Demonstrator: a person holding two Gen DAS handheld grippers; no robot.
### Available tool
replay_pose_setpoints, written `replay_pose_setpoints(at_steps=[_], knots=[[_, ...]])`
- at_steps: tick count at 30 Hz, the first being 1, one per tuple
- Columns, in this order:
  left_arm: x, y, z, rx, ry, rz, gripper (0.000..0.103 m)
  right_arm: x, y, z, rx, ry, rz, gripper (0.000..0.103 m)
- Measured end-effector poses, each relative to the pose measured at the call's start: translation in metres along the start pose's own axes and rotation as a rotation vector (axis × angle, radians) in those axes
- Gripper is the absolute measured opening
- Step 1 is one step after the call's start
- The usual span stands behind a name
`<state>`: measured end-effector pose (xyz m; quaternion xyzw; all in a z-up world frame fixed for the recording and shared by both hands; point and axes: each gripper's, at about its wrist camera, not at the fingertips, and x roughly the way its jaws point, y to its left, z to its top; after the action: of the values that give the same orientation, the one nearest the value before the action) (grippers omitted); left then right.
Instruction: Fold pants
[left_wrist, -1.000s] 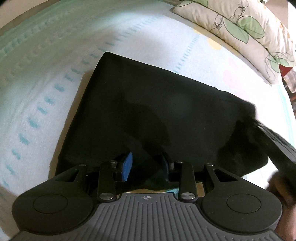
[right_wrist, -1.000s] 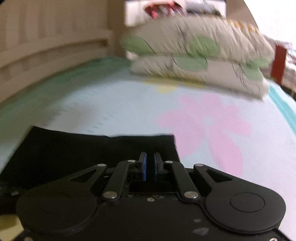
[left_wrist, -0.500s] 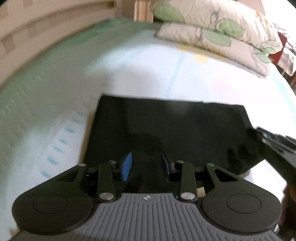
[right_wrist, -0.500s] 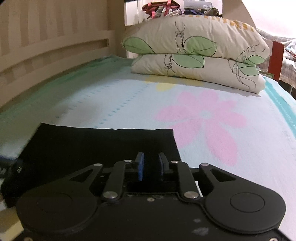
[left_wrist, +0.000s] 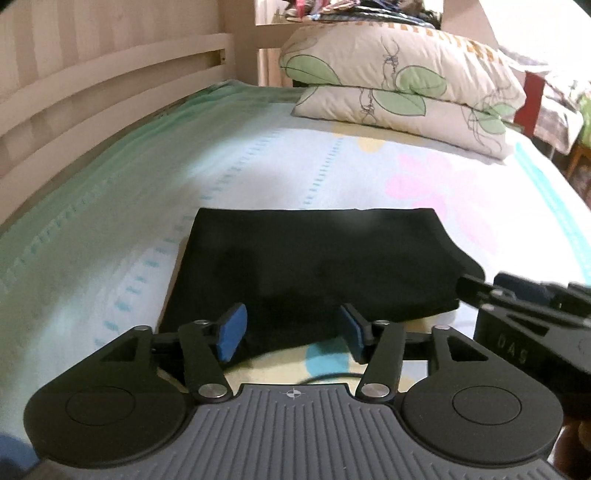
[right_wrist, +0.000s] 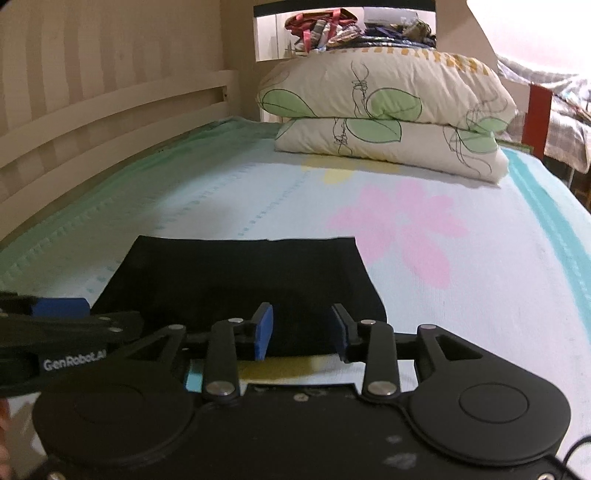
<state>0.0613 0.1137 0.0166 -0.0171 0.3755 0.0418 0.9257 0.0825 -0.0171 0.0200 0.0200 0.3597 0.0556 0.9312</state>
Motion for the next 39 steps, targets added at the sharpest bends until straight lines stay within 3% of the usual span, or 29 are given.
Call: replay_pose_setpoints(at_steps=[10, 39], knots=[[0.003, 0.012, -0.001, -0.079, 0.033, -0.008, 0.058, -0.022, 0.008, -0.011, -0.024, -0.007, -0.036, 0.038], [0.0, 0.005, -0.005, -0.048, 0.029, -0.024, 0.058, -0.026, 0.02, -0.01, -0.071, 0.002, -0.04, 0.038]])
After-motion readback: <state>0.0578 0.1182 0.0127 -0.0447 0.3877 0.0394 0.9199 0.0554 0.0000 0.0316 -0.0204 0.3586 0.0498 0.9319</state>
